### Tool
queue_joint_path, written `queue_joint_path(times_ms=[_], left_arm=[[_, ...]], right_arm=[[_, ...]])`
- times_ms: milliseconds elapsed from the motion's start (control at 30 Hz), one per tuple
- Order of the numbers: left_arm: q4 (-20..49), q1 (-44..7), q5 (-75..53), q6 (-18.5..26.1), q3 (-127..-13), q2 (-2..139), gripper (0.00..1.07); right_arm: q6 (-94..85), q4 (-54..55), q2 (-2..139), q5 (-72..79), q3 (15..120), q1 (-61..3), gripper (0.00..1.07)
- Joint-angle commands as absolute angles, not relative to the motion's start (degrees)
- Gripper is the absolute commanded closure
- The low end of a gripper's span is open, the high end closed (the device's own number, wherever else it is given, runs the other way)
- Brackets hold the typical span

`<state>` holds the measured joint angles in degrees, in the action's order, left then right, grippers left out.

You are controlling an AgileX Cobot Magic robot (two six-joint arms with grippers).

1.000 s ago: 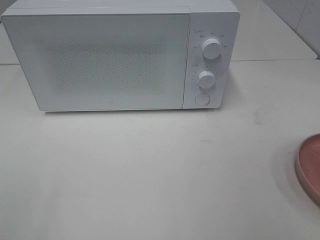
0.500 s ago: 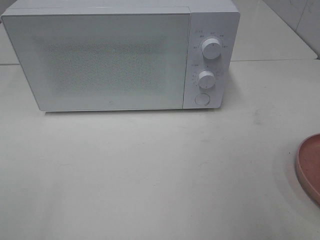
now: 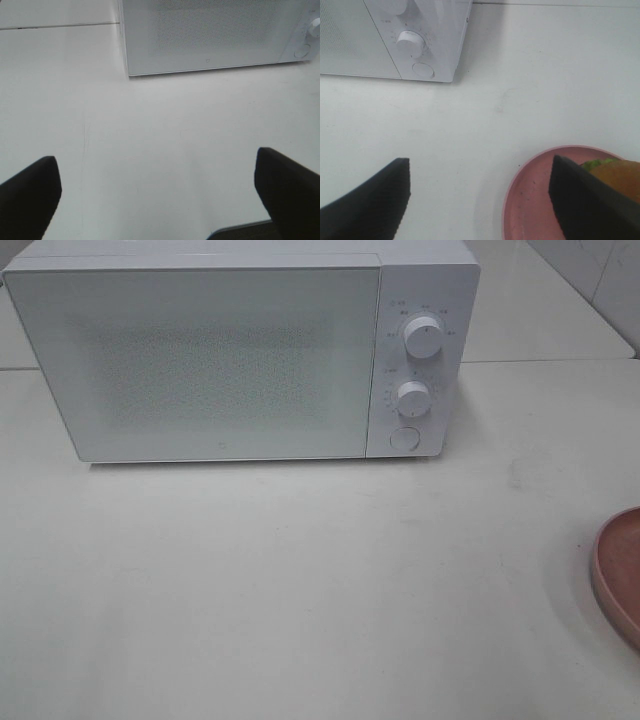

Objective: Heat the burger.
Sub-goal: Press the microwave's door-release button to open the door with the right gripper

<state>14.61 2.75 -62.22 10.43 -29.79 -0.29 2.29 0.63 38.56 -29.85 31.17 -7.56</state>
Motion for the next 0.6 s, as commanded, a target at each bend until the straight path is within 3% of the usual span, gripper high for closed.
queue_joint_path(times_ms=[33, 600], left_arm=[[14.84, 2.58, -61.42, 10.14, -29.56, -1.72, 0.09], [14.84, 2.58, -61.42, 10.14, -29.56, -1.72, 0.09]], right_arm=[[2.35, 0.69, 40.91, -25.9, 31.68, -7.56, 0.32], [2.41, 0.69, 55.06, -13.18, 31.68, -7.56, 0.32]])
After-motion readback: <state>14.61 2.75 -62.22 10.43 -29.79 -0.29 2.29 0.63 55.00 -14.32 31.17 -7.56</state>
